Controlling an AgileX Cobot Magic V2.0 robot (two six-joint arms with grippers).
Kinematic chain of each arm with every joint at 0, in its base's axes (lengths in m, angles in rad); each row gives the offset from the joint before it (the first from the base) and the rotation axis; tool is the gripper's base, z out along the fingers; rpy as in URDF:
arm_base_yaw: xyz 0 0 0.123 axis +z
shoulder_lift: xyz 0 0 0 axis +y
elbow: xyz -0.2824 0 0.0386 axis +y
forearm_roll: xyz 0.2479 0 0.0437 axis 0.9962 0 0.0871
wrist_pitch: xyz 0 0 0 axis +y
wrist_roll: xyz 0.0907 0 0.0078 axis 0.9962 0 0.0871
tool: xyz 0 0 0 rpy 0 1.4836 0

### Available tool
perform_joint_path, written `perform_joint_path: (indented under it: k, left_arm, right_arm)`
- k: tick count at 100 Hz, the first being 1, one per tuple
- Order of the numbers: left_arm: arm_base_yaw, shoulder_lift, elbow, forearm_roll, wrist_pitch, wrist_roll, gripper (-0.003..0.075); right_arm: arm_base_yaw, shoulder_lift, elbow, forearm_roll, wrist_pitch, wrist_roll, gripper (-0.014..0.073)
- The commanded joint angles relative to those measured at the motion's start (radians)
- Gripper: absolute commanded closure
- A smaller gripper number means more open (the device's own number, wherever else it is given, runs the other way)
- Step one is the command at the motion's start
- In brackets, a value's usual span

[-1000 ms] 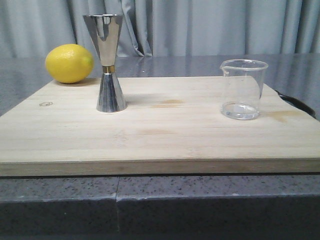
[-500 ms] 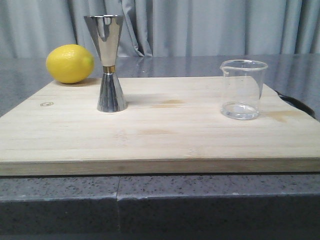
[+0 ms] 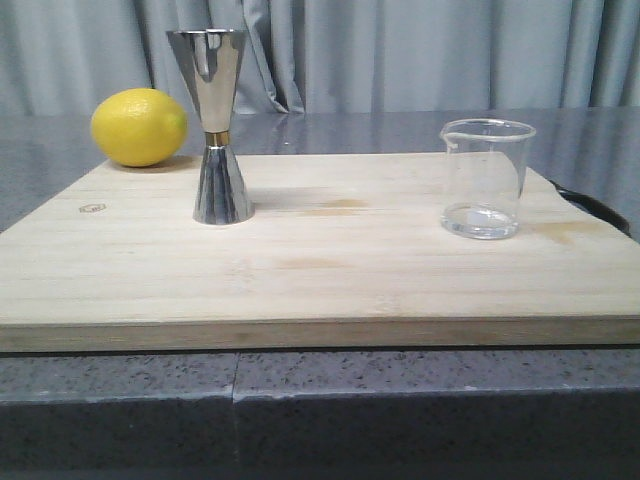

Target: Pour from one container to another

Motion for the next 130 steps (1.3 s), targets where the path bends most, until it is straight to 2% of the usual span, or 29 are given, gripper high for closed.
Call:
perform_joint_path:
  k: [1, 13, 14, 30, 34, 37, 130]
  left_arm:
    - [-0.009, -0.015, -0.026, -0.02, 0.035, -0.007, 0.0357]
    - [-0.009, -0.015, -0.026, -0.02, 0.035, -0.007, 0.0486]
    - [-0.009, -0.015, -0.026, -0.02, 0.035, -0.007, 0.0503]
    - [-0.009, -0.015, -0.026, -0.02, 0.035, -0.007, 0.0699]
    - [-0.009, -0.015, -0.026, -0.02, 0.035, -0.007, 0.0738]
    - [-0.009, -0.015, -0.026, -0.02, 0.035, -0.007, 0.0739]
    - [-0.009, -0.015, -0.026, -0.02, 0.034, -0.007, 0.0739]
  right_arm:
    - [-0.005, 0.009, -0.024, -0.003, -0.058, 0.005, 0.011]
    - [-0.005, 0.009, -0.024, -0.003, -0.077, 0.005, 0.0272]
    - [-0.005, 0.009, -0.024, -0.003, -0.077, 0.005, 0.0309]
    - [-0.005, 0.009, -0.024, -0.003, -0.077, 0.005, 0.0582]
    - [-0.005, 0.009, -0.024, -0.003, -0.077, 0.005, 0.0631]
    - [-0.005, 0.009, -0.024, -0.003, -0.076, 0.005, 0.0666]
    - [-0.005, 0.009, -0.024, -0.003, -0.076, 0.005, 0.0666]
